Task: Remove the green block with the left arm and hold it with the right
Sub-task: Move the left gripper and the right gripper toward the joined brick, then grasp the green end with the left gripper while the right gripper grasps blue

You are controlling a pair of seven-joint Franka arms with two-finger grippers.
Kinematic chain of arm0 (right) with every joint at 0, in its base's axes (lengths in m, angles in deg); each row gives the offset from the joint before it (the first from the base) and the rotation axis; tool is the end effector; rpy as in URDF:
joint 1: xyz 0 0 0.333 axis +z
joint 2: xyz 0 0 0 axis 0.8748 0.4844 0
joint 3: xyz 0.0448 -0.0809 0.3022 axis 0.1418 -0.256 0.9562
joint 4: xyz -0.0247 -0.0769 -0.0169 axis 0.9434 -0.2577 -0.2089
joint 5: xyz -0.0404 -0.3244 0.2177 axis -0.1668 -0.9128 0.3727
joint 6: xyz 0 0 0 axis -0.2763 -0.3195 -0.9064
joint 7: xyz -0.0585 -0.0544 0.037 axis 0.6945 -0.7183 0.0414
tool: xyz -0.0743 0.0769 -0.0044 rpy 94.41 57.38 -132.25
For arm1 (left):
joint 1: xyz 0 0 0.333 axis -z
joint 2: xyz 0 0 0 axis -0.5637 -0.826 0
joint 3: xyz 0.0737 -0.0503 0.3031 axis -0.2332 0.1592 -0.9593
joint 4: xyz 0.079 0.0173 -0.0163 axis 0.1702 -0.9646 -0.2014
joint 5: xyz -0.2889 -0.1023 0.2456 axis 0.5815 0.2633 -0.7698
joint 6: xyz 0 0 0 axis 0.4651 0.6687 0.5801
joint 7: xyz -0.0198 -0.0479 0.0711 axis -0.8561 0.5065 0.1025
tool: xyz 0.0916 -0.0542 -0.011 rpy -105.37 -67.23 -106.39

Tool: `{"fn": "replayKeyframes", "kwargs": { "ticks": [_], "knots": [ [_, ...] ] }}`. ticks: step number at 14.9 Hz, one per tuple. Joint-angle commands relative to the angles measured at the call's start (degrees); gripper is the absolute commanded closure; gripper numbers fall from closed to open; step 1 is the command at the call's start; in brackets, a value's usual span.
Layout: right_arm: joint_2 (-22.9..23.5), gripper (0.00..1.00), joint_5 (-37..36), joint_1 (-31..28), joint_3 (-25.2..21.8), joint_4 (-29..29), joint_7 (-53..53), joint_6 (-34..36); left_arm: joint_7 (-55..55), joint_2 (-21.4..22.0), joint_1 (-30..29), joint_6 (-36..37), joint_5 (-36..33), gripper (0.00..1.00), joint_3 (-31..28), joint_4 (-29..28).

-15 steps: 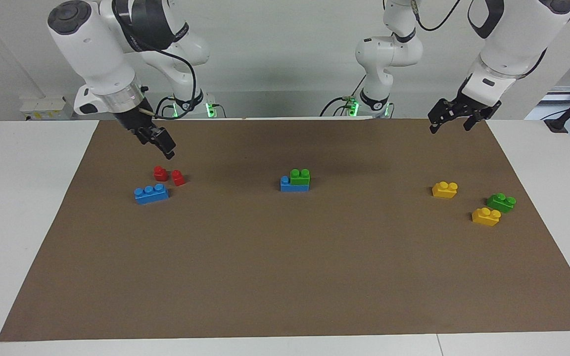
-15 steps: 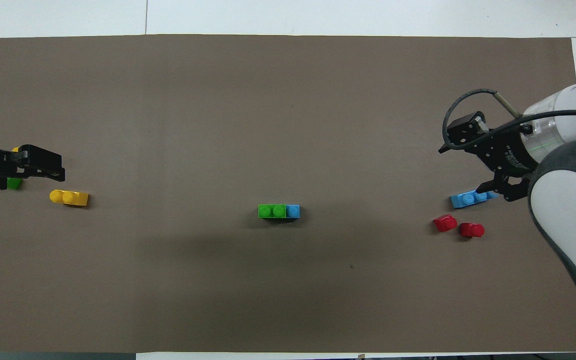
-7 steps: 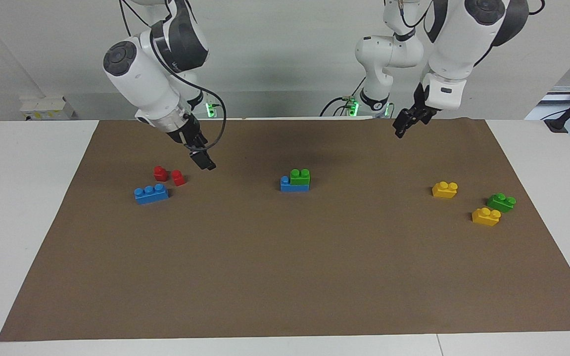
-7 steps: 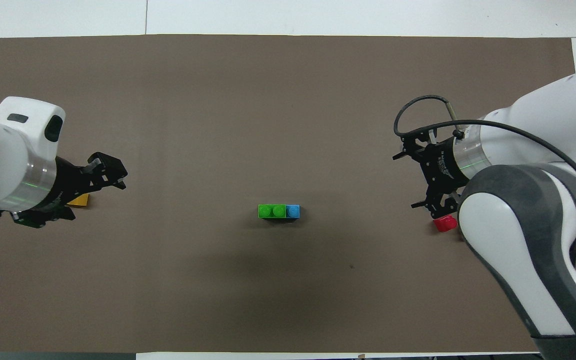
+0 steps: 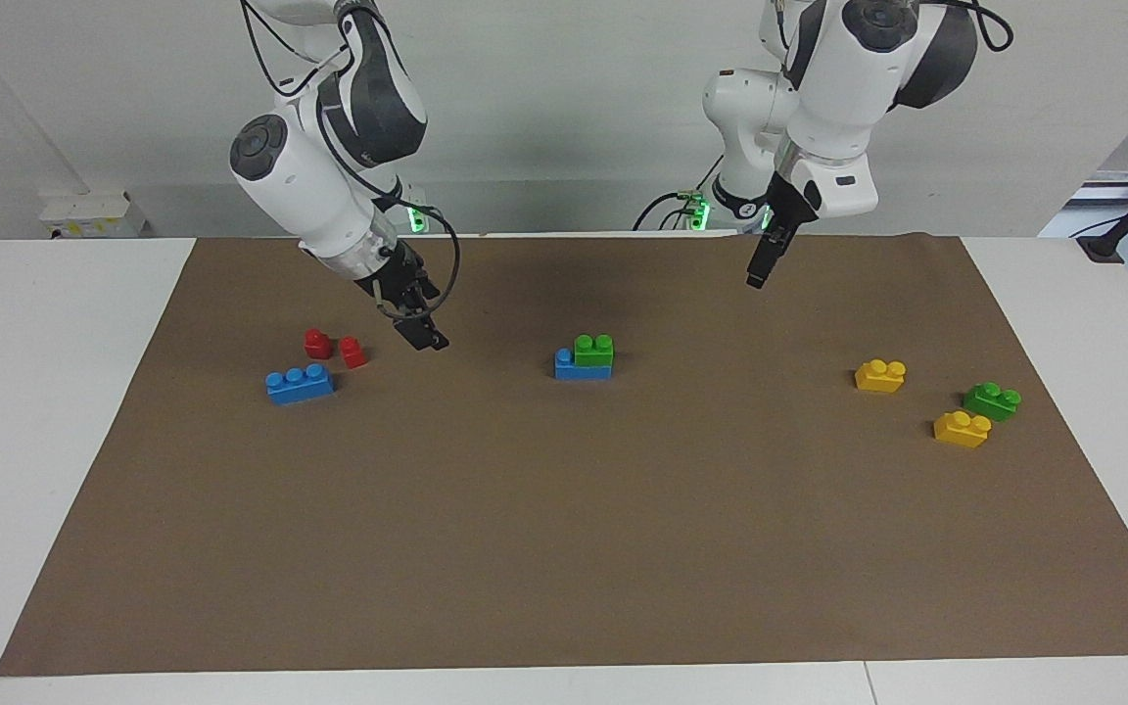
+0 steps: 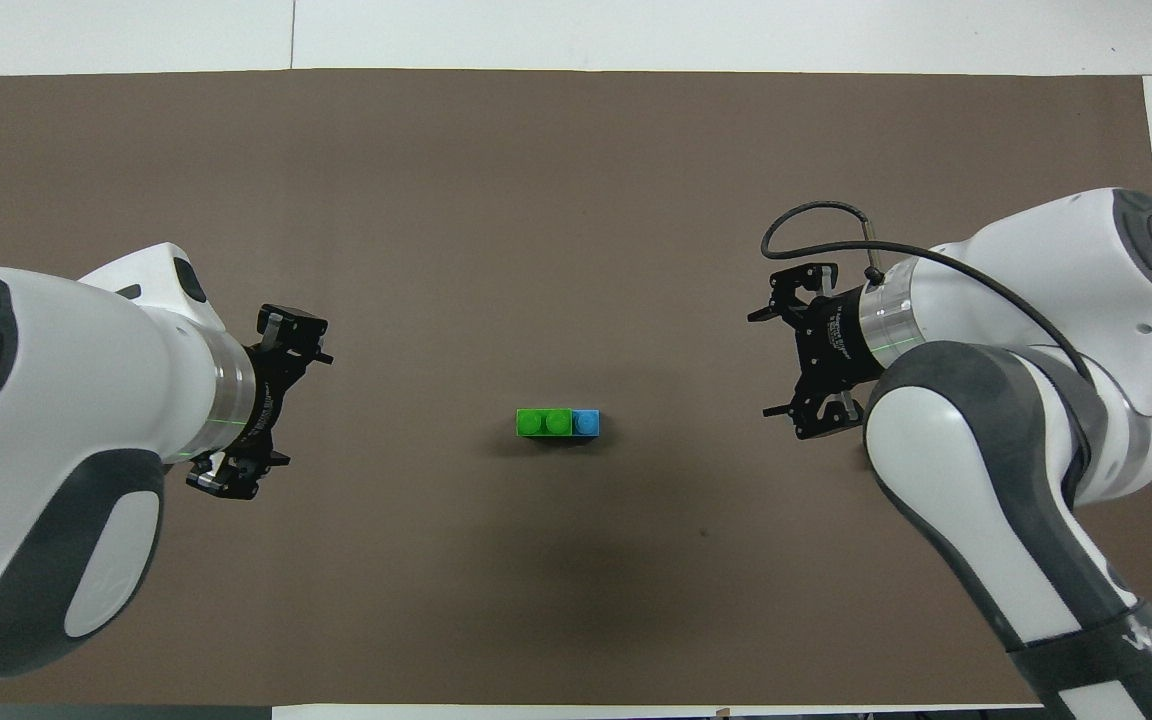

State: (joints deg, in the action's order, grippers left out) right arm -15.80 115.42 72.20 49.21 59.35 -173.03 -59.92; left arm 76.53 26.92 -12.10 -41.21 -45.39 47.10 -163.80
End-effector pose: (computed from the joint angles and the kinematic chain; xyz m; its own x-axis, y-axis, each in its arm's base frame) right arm 0.5361 0.1680 0.4511 0.0316 -0.9181 -0.3952 -0.9977 -0.0529 0.0430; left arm 0.4624 -0.2074 0.5450 0.3946 0.9186 -0.0214 0.9187 -0.3941 0.0254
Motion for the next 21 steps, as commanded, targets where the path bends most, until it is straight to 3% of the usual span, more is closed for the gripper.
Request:
{"fn": "replayKeyframes", "kwargs": {
  "ticks": [1, 8, 15, 21],
  "knots": [
    [-0.4, 0.00, 2.2, 2.1, -0.1, 4.5, -3.9, -5.9, 9.6, 1.4, 3.4, -4.3, 1.4, 0.00, -0.8, -4.3],
    [0.1, 0.00, 4.4, 9.5, -0.1, 9.9, -3.9, -16.4, 30.1, -5.8, 11.0, -14.5, 2.2, 0.00, -0.8, -5.8],
    [0.9, 0.00, 9.8, 14.0, -0.1, 14.1, -3.4, -24.2, 41.6, -12.8, 14.4, -21.1, 2.2, 0.00, -0.8, -4.9],
    [3.4, 0.00, 13.9, 17.0, -0.1, 14.1, -3.4, -30.1, 45.5, -15.3, 16.9, -24.0, 2.2, 0.00, -0.9, -5.1]
  ]
}}
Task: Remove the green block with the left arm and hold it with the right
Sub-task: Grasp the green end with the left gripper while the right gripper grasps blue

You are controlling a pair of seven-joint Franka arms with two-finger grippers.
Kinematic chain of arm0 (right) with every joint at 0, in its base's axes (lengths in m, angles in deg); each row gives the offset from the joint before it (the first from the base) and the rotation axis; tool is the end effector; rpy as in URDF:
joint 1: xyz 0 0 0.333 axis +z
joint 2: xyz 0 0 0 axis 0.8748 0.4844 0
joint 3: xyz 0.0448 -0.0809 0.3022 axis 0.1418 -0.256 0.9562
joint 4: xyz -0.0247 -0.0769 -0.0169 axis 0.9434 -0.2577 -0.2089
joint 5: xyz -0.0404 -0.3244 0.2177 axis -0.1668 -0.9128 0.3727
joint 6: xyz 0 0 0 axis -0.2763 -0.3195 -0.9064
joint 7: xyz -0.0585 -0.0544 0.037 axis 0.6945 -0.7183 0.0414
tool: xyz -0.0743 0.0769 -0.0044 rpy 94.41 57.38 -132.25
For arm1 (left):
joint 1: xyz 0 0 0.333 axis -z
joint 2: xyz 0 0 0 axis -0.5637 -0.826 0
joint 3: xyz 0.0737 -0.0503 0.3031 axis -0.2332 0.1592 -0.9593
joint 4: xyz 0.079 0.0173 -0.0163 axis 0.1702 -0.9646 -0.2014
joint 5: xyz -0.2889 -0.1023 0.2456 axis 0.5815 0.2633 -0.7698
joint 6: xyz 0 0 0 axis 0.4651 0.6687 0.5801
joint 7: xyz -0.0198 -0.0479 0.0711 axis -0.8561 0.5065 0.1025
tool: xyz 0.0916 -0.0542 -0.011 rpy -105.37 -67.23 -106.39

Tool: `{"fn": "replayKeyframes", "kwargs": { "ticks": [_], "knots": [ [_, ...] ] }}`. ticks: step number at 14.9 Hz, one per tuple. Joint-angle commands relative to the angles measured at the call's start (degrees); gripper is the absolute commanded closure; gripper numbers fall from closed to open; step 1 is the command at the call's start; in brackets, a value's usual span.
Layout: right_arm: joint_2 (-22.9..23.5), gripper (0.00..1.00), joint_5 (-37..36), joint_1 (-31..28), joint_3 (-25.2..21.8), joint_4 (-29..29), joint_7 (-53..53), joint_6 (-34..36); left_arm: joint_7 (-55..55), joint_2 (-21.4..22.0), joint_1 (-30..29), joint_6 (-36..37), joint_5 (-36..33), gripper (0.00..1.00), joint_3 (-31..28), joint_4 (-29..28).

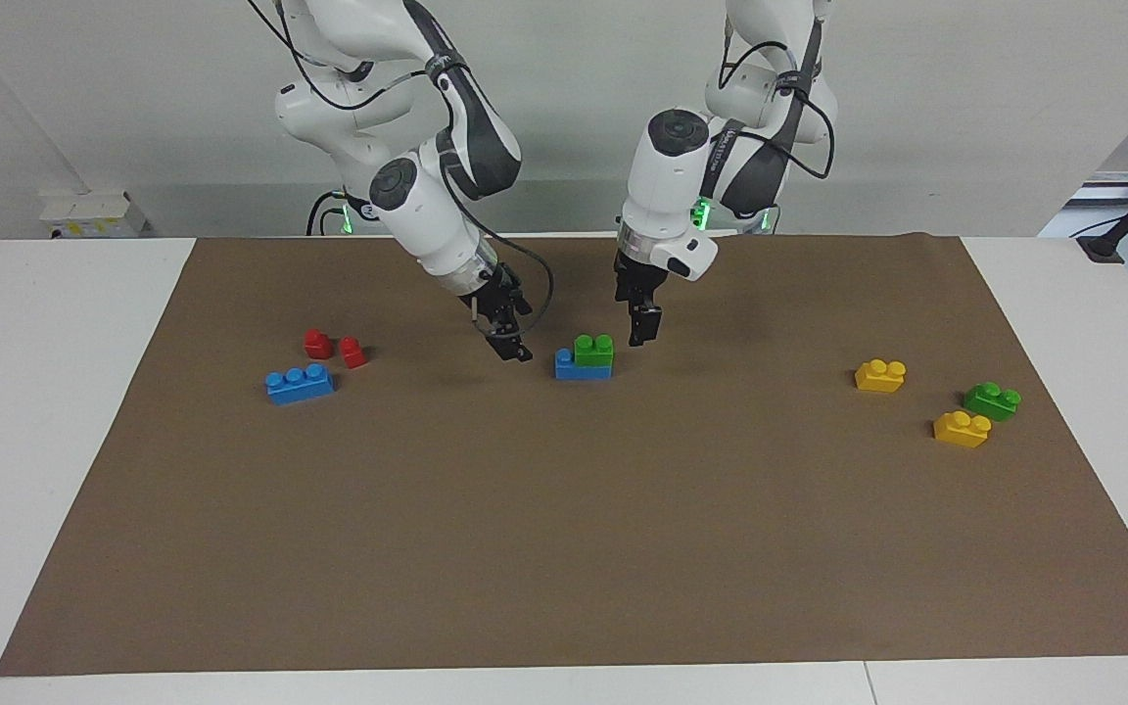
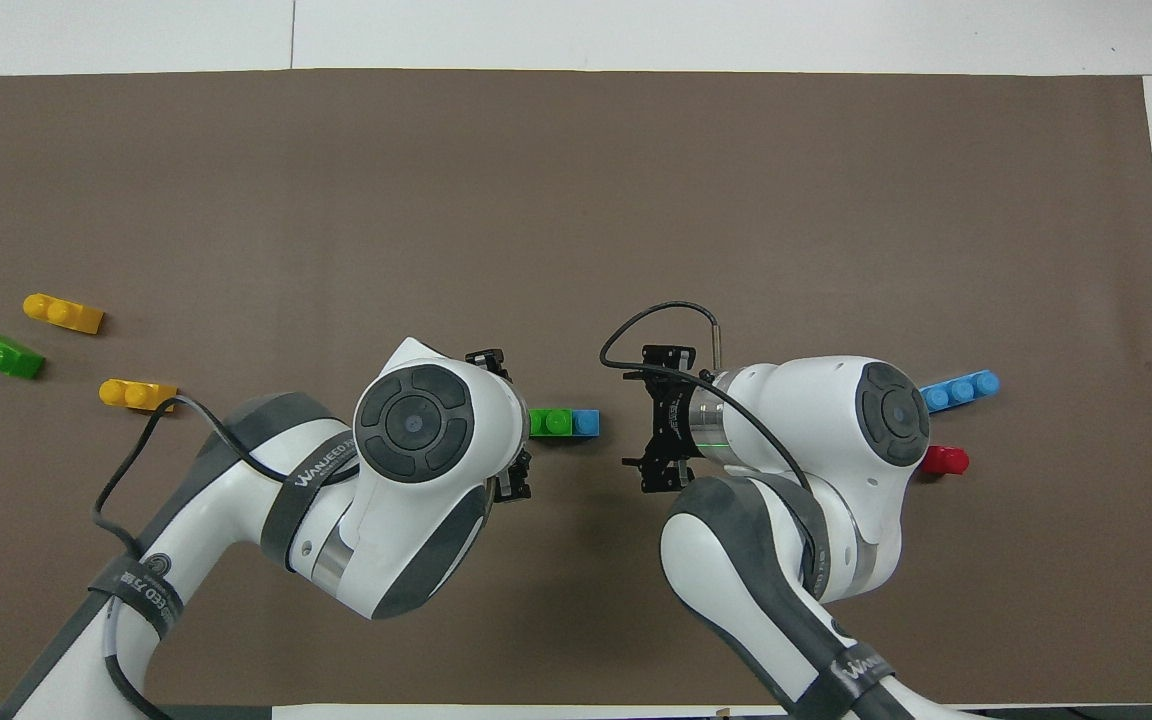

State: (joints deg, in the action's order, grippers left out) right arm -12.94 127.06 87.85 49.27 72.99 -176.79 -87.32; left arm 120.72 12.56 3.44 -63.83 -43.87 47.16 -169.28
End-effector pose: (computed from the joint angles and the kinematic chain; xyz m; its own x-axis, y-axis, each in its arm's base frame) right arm 0.4753 0.2753 0.3541 -0.0325 -0.8885 -0.4577 -0.9982 0.0520 -0.0300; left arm 0.4360 -0.3602 0.4009 -0.1162 0.9896 -0.0847 0.9928 0.1183 0.0197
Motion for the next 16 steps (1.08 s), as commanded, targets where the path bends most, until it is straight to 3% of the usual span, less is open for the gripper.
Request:
{"fn": "replayKeyframes", "kwargs": {
  "ticks": [1, 10, 16],
  "knots": [
    [0.8, 0.00, 2.4, 1.4, -0.1, 0.4, 0.4, -2.8, 1.3, -1.1, 1.4, -1.8, 0.7, 0.00, -0.9, 0.2],
    [5.7, 0.00, 2.5, 2.8, 0.0, 0.0, 2.4, -6.4, 3.3, -5.9, 2.3, -4.9, 0.5, 0.00, -0.9, 0.4],
    [8.9, 0.00, 2.7, 4.7, 0.0, -1.2, 3.8, -8.7, 3.2, -6.1, 2.9, -4.9, 0.2, 0.00, -1.0, 0.1]
  ]
}}
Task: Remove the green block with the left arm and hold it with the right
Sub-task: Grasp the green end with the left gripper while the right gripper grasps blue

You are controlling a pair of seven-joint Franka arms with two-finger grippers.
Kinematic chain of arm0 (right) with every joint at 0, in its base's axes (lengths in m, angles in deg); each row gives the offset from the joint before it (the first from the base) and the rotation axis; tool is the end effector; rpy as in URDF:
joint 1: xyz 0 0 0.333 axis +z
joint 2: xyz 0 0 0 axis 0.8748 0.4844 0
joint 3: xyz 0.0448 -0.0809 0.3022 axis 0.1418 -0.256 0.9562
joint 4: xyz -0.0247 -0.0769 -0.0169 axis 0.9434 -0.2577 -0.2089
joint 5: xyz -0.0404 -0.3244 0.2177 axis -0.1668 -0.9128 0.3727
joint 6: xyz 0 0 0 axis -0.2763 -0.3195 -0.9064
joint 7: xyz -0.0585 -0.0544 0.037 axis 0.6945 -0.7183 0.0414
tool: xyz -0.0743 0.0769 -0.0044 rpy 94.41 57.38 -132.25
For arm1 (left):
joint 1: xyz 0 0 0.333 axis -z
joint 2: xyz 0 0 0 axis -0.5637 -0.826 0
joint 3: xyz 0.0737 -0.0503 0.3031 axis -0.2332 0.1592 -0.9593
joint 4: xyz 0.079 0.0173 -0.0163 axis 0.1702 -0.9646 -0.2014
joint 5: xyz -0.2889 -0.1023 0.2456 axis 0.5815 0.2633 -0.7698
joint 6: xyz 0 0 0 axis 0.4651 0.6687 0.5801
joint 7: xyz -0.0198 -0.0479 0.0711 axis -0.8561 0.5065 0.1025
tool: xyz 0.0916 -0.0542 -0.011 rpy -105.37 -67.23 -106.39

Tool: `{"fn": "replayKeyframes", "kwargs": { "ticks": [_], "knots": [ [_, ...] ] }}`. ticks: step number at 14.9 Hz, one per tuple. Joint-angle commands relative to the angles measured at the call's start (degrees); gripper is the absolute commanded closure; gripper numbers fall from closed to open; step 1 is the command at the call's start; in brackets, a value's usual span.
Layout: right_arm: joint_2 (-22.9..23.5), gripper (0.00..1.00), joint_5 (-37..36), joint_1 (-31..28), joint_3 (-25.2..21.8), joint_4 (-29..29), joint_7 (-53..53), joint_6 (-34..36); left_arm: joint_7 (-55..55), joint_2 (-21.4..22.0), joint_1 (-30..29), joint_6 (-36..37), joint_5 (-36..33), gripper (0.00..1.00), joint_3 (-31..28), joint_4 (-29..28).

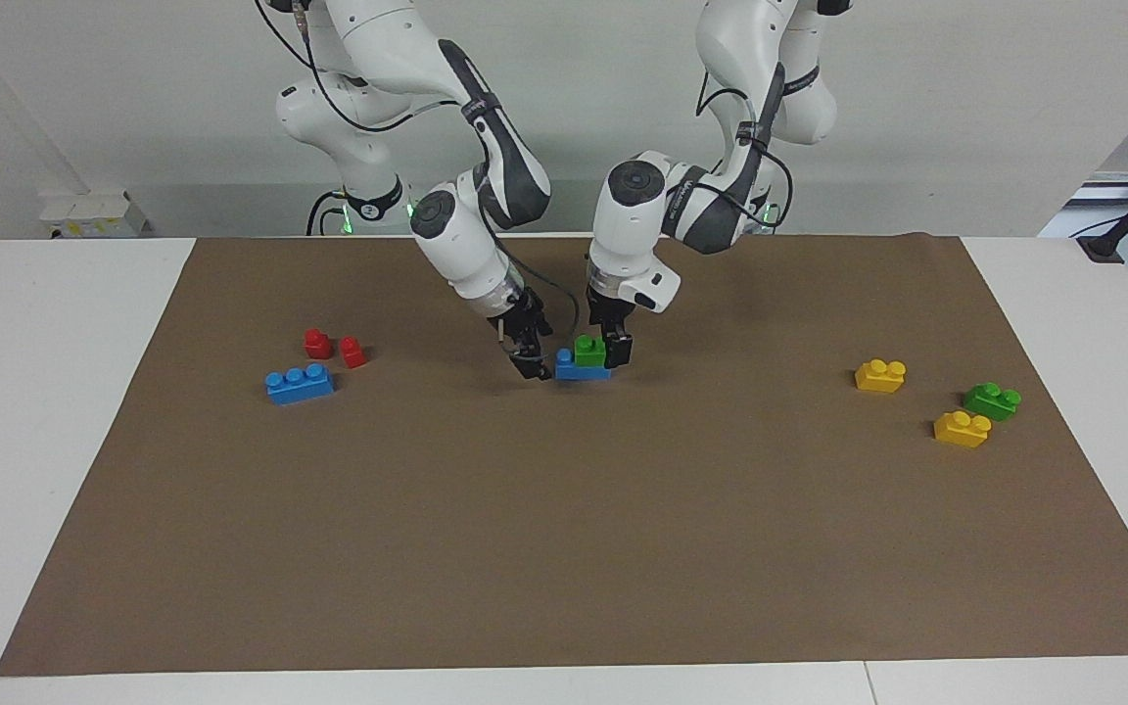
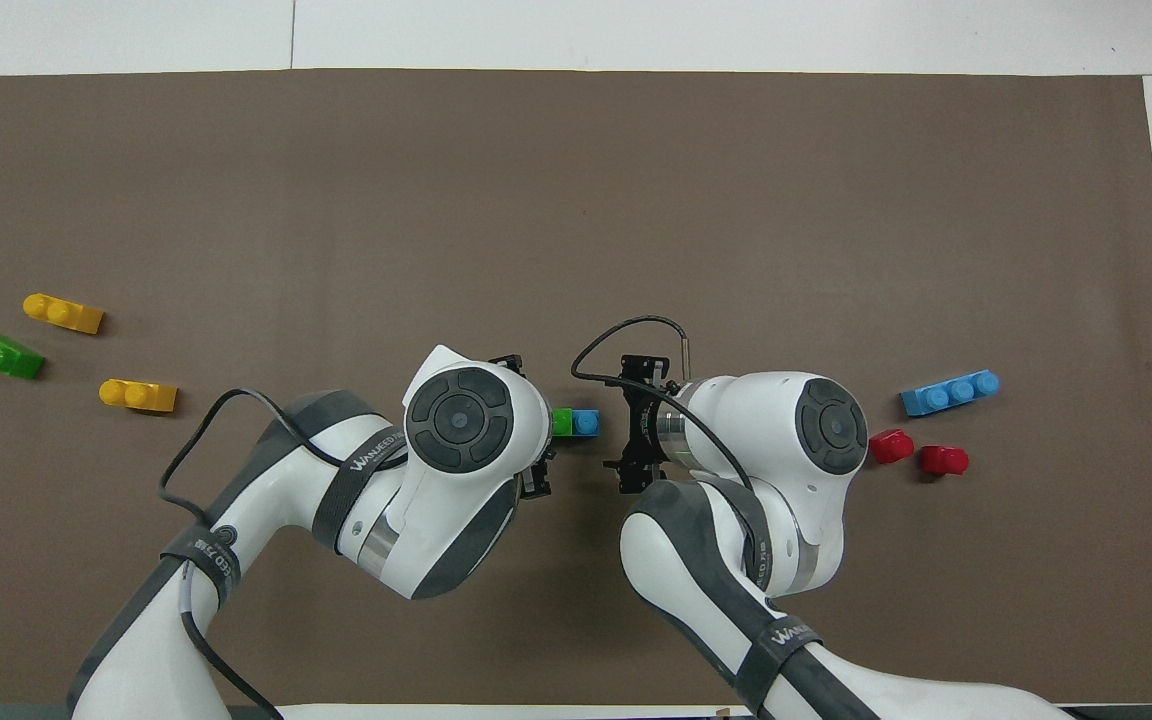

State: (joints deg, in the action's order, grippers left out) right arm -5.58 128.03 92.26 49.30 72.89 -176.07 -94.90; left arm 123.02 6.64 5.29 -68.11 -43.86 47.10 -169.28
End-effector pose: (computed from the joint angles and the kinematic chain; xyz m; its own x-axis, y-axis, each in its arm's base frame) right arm 0.4659 0.3065 0.2950 -0.0122 -0.9090 -0.4167 -0.9987 0.0314 -0.0391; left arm 0.4339 -0.3810 0.3489 -0.1303 0.9894 -0.0643 0.9915 0.1304 -0.0031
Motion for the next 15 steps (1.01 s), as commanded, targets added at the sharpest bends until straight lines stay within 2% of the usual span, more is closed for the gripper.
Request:
{"fn": "replayKeyframes", "kwargs": {
  "ticks": [1, 13, 15],
  "knots": [
    [1.9, 0.00, 1.7, 0.3, -0.1, -1.3, 3.6, -1.1, 0.9, -0.2, 1.2, -0.6, 0.2, 0.00, -1.0, 0.1],
    [4.5, 0.02, 1.7, 2.1, -0.1, -1.9, 5.2, -4.0, 0.6, -0.1, 1.1, -0.1, 0.1, 0.00, -1.0, 0.0],
    [4.5, 0.05, 1.8, 2.1, -0.1, -1.8, 5.2, -4.0, 0.5, -0.1, 1.1, -0.1, 0.1, 0.00, -1.1, 0.0]
  ]
}}
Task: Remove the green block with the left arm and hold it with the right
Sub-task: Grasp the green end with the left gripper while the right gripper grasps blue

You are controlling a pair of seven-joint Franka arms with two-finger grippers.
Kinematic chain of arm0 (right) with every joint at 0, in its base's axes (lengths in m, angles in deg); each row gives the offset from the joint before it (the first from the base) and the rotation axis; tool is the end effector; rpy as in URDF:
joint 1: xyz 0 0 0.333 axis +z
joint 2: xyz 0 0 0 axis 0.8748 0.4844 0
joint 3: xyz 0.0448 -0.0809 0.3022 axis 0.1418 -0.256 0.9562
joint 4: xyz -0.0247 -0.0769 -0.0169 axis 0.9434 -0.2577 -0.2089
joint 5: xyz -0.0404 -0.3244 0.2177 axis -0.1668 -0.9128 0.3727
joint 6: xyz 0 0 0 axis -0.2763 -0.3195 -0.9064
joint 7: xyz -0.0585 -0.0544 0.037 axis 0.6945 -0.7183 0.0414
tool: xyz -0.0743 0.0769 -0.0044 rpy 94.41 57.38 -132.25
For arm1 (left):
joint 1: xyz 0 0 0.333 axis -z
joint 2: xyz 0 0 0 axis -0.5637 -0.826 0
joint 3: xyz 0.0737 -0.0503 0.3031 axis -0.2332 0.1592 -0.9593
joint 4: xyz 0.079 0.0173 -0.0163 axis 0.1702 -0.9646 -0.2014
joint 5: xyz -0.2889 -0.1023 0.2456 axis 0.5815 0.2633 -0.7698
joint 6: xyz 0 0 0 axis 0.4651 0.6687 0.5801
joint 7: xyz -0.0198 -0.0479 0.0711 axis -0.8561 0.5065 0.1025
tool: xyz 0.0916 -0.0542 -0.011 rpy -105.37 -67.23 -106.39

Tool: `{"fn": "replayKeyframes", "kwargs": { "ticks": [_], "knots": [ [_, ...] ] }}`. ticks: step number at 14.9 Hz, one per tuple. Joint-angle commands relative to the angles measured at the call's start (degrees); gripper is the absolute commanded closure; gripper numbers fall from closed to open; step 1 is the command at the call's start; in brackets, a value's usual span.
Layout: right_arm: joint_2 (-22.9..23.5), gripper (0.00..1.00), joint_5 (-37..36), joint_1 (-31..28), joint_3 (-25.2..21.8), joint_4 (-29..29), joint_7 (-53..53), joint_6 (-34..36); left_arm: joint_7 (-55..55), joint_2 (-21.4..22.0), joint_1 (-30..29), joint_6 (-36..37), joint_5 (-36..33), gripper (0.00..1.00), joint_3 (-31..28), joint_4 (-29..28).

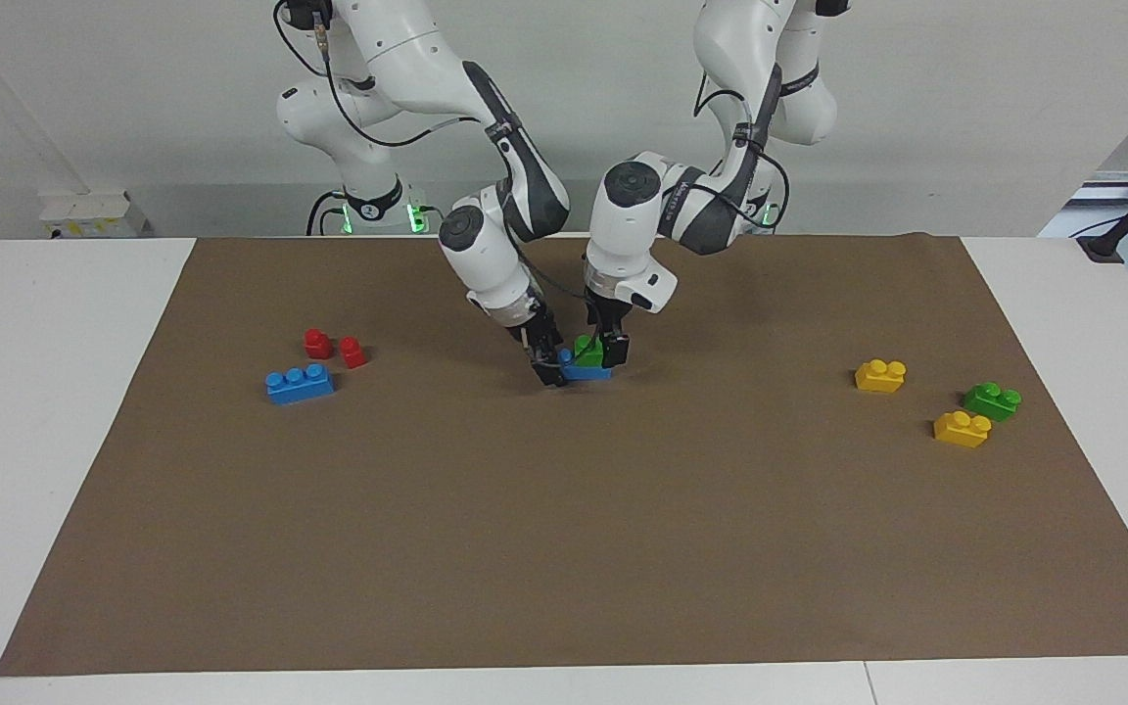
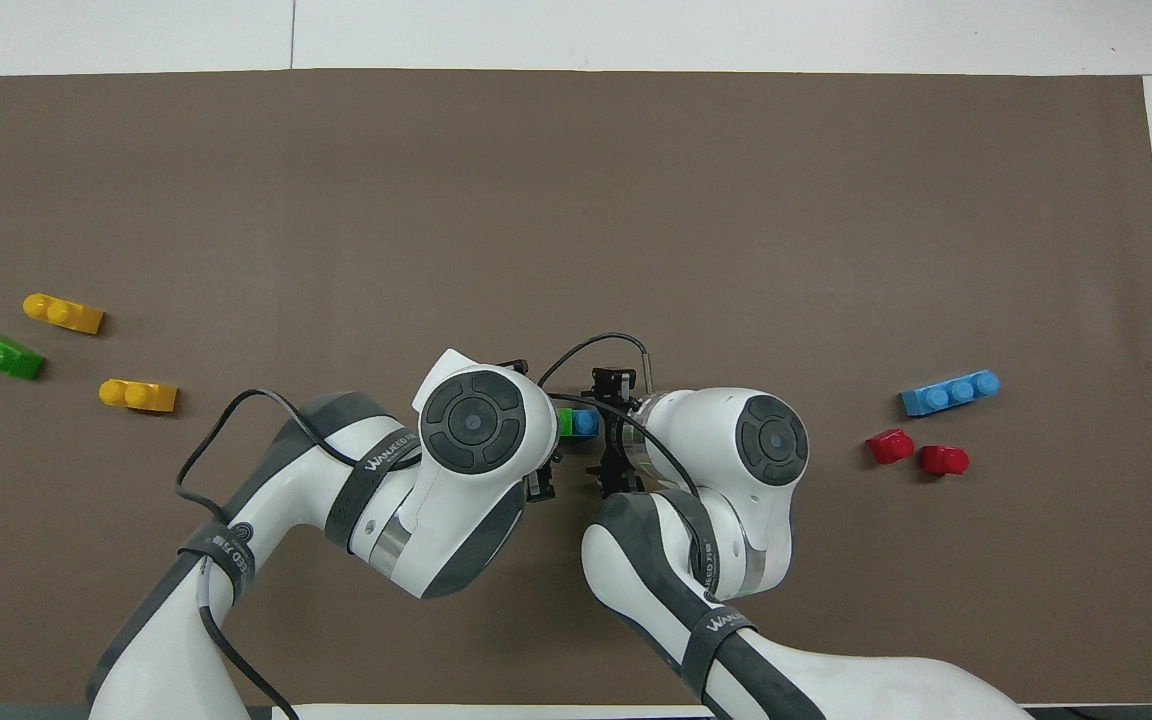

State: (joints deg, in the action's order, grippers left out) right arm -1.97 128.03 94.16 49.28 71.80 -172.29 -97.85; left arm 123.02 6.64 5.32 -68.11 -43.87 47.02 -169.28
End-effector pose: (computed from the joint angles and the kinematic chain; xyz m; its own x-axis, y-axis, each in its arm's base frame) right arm 0.4634 0.3221 0.2720 0.0680 -0.9162 -0.3950 -0.9963 -0.0417 -0.0749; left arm 0.4342 -0.3806 0.3489 -0.1310 0.9893 -0.0641 0.9914 0.1311 -0.0028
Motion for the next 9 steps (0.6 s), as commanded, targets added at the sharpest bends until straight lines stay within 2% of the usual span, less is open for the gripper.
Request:
{"fn": "replayKeyframes", "kwargs": {
  "ticks": [1, 3, 4, 6, 9],
  "knots": [
    [0.9, 0.13, 1.7, 0.2, -0.1, -0.7, 1.6, -1.0, 0.5, -0.1, 1.1, -0.1, 0.1, 0.00, -0.9, 0.0],
    [0.9, 0.38, 1.7, 0.2, -0.1, -0.7, 1.8, -1.0, 0.6, -0.1, 1.1, -0.1, 0.0, 0.00, -0.9, 0.0],
    [0.8, 0.54, 1.7, 0.2, -0.1, -0.7, 1.9, -1.0, 0.5, -0.1, 1.1, -0.1, 0.0, 0.00, -1.0, 0.0],
    [0.8, 0.98, 1.7, 0.0, -0.1, -0.7, 2.1, -0.7, 0.6, -0.1, 1.1, -0.2, 0.1, 0.00, -1.0, 0.0],
    [0.8, 1.00, 1.7, 0.1, -0.1, -0.6, 4.8, -0.4, 0.5, -0.1, 1.0, -0.1, 0.0, 0.00, -1.0, -0.1]
  ]
}}
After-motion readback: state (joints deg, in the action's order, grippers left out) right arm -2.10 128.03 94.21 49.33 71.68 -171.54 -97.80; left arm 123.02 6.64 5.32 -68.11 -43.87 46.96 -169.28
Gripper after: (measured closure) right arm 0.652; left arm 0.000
